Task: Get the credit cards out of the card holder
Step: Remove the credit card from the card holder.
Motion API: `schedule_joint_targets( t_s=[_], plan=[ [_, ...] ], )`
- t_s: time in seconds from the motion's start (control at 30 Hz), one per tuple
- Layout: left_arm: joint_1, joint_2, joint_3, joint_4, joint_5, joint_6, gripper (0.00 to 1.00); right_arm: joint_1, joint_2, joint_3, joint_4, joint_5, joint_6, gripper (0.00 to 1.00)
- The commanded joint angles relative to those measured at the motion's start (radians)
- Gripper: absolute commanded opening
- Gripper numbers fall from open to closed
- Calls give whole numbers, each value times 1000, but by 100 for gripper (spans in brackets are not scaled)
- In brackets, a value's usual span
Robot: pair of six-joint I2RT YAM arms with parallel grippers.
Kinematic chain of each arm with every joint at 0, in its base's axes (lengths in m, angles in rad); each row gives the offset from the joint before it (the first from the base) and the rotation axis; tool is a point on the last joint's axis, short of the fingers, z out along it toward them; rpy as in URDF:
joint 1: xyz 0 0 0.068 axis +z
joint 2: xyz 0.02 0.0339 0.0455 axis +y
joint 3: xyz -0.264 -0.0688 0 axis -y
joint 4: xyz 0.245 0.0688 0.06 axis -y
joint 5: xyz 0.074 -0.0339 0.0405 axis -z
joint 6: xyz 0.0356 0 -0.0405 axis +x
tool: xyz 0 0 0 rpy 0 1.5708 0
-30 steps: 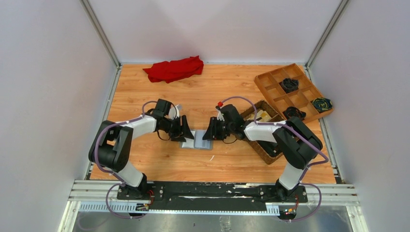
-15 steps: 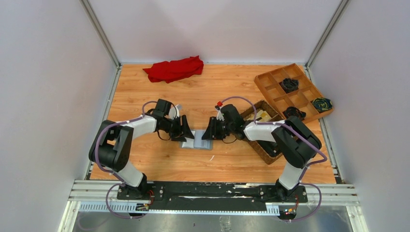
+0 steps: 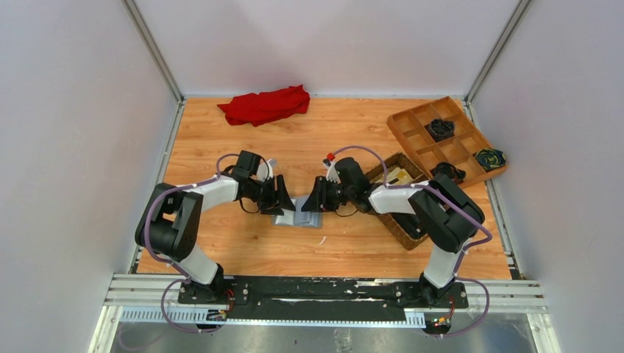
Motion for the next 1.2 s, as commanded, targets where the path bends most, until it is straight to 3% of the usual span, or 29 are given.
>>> schedule_joint_targets(
  t_s=[0.0,0.4,0.63,0.97,1.17],
  plan=[
    [1,-25,-11,-15,-27,12,59,-2,7,21,44,-29,8,38],
    [12,-113,57,-108,-52,33,60,1,15,48,71,-51,18,38],
    [53,-82,47,-89,-8,35,61,3,6,40,75,-25,24,37],
    [54,-62,30,-72,-6,33,60,1,21,42,100,-36,46,9],
    [55,-49,27,-60,1,28,60,4,55,86,111,-87,50,7]
  ],
)
